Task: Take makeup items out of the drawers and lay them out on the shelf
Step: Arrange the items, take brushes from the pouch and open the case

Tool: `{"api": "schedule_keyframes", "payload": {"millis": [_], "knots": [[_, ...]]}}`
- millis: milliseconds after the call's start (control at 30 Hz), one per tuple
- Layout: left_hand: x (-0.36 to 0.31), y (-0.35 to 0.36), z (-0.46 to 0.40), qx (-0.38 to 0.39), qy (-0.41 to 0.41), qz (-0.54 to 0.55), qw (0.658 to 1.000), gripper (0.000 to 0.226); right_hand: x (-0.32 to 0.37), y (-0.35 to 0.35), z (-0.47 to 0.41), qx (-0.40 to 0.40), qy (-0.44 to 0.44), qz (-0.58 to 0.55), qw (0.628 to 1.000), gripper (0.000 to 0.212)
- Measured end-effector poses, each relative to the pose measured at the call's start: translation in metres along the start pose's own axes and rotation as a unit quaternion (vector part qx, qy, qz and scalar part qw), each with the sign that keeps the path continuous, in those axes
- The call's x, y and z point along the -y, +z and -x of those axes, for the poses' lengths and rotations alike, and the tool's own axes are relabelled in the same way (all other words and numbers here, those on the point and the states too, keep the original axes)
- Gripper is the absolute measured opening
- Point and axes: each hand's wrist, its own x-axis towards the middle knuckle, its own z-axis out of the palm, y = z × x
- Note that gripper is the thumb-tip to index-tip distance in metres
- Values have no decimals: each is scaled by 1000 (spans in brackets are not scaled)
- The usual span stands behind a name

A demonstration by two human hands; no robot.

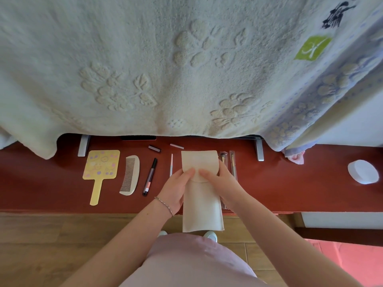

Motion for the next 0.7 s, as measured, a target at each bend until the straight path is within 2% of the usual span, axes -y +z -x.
{"api": "schedule_keyframes", "payload": {"millis": [100, 167, 267, 333, 467, 633, 700], "knots": [[1, -1, -2, -10, -5, 2, 1000, 19, -1, -4, 3, 6, -53, 25, 998, 87], [1, -1, -3, -20, -13, -3, 1000, 19, 0, -6, 6, 29, -75, 73, 994, 88], [0, 0, -6, -58, -19, -43, 997, 21, -6, -6, 3, 22, -37, 32, 999, 91], [2, 1, -10, -82, -8, -85, 993, 21, -10, -3, -3, -13, 2, -9, 1000, 84], [2, 4, -19, -103, -3, -107, 989, 24, -14, -4, -15, -70, 30, 40, 996, 61], [0, -2, -41, -129, -7, -160, 979, 31, -5, -5, -29, -96, 0, 105, 990, 41], [-3, -5, -50, -131, -13, -191, 973, 23, -2, -4, -34, -102, -5, 125, 987, 37]]}}
